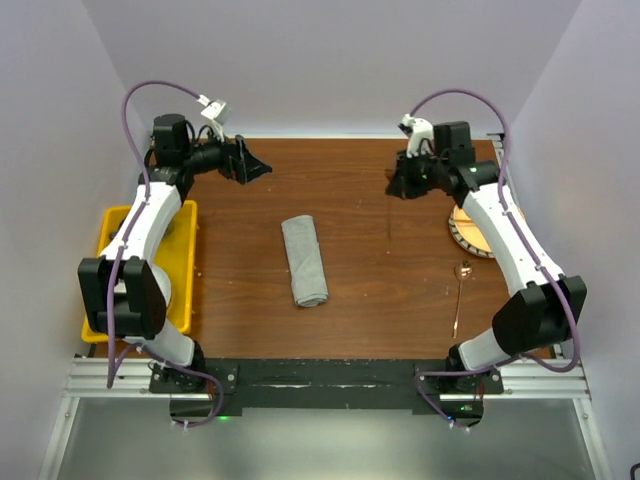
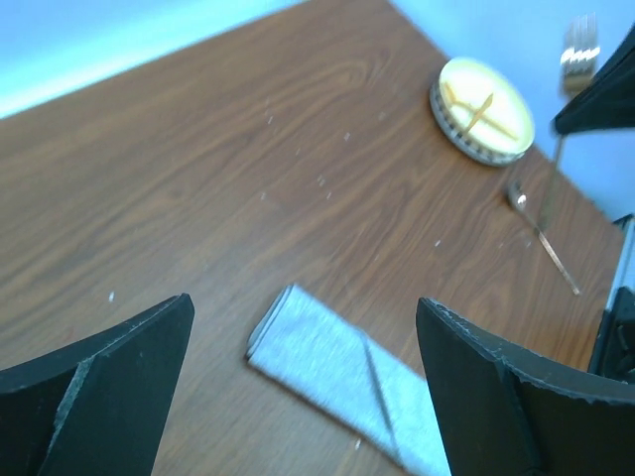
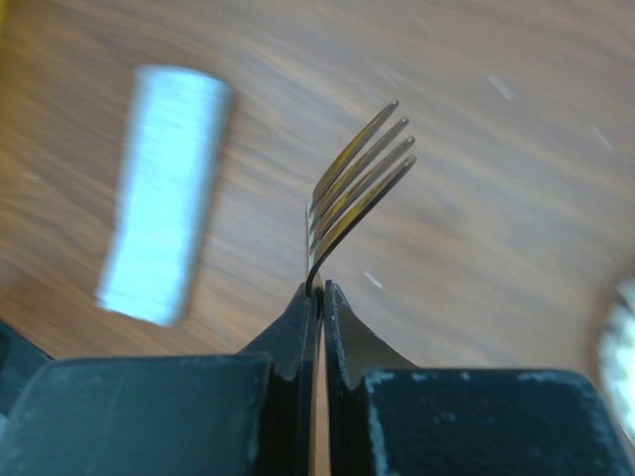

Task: Fold the napkin into a case and place the utensils inside
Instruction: Pick up the fork from the corner of the board, then pass from the right arm to the left

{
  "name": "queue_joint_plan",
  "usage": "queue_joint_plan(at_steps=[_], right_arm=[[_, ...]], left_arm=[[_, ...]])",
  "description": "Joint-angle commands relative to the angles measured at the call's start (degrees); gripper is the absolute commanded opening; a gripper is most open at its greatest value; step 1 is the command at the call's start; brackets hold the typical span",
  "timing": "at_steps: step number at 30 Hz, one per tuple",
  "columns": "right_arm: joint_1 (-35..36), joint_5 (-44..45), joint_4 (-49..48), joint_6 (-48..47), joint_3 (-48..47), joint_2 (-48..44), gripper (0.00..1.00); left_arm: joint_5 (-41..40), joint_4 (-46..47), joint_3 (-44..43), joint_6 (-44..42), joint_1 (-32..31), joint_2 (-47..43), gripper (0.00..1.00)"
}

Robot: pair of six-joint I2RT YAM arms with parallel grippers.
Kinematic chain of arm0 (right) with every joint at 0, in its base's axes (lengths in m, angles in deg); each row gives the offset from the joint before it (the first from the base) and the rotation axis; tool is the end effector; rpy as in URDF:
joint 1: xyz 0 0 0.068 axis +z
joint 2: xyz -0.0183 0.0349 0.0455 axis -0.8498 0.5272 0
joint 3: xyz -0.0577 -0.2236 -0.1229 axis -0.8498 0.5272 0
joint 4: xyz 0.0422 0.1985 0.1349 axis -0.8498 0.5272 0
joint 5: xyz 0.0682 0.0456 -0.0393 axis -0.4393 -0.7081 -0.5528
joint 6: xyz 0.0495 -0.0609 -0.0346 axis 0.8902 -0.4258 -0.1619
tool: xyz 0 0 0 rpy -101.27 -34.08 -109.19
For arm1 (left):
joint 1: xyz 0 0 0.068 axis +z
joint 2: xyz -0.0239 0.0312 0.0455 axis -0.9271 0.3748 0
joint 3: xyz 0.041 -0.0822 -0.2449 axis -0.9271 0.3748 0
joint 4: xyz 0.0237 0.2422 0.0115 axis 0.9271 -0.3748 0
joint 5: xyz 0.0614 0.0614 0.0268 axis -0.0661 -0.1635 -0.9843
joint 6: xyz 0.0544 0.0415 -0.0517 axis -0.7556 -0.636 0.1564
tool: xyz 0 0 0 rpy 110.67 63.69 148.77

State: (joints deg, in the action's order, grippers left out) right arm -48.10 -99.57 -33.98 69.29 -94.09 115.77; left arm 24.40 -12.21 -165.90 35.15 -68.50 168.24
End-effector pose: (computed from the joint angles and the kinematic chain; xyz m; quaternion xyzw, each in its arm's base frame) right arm 0.3264 0.0852 0.3195 -0.1447 0.8970 0.2011 0.3661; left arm 0.3723 -0.0629 0.3172 0.2024 0.7667 -0.3939 0.4647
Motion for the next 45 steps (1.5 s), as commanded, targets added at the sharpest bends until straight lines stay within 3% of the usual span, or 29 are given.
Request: queue_joint_plan(at_steps=[1,3,6,7,8,10,17,21,29,31,34,35,36,38,40,42,45], right_arm=[[6.77,-8.87,-22.89,10.61,2.07,-4.62,0.0],[8.8,-14.79,-28.56,13.86,2.61,-4.37,0.0],[11.35,-24.99,-33.94,16.85,1.04,-1.57,0.0],[12.14,-28.67,-35.17,17.13,0.16,-1.12,0.0],[12.58,-29.58,-35.18,17.04,-0.2,-0.5,0.0],[13.81,-31.16,-35.53,16.25,-0.99,0.03,0.0],[16.46,-36.0,-35.18,16.16,-3.71,1.61,0.0],[16.81,-37.14,-34.48,16.61,-4.42,2.32,0.0],[17.95,-37.85,-34.48,16.69,-4.68,3.02,0.0],[18.3,-37.85,-34.22,16.6,-4.94,3.11,0.0],[18.39,-37.06,-33.87,16.08,-5.21,3.19,0.0],[18.39,-36.71,-33.34,15.9,-5.38,3.19,0.0],[18.39,-36.53,-33.08,15.64,-5.47,3.28,0.0],[18.3,-33.56,-32.11,14.94,-6.43,3.37,0.0],[18.3,-30.22,-29.3,12.23,-7.4,3.46,0.26],[18.3,-22.49,-26.23,10.2,-9.25,3.2,0.54],[18.39,-12.64,-24.98,6.06,-10.75,2.49,0.65]], left_arm=[[-0.16,8.09,-1.76,7.94,-3.35,-4.38,1.0],[4.03,12.21,-1.15,13.64,-4.76,-4.03,1.0],[11.77,29.06,4.01,28.21,-5.9,-4.03,0.96],[12.76,40.25,5.43,32.52,-6.16,-4.03,0.94],[13.29,45.41,6.66,40.56,-6.95,-3.85,0.92],[14.61,56.47,8.26,46.77,-8.09,-2.71,0.85],[14.87,64.44,6.85,56.1,-12.14,-0.16,0.73],[15.58,73.92,7.55,63.31,-13.11,0.98,0.67],[15.14,74.55,6.33,65.26,-16.27,0.98,0.61],[14.88,73.77,6.23,64.82,-16.54,1.07,0.53],[14.26,72.71,5.89,64.64,-16.45,1.6,0.28],[14.0,71.92,5.62,64.73,-16.54,1.6,0.12],[13.74,71.22,5.45,64.73,-16.54,1.77,0.02],[12.94,69.21,4.39,64.55,-16.54,2.12,0.0],[10.41,65.61,3.17,61.49,-16.19,1.69,0.0],[6.99,54.82,2.11,54.67,-15.57,0.64,0.0],[-5.91,32.42,-2.8,43.25,-15.39,-1.91,0.0]])
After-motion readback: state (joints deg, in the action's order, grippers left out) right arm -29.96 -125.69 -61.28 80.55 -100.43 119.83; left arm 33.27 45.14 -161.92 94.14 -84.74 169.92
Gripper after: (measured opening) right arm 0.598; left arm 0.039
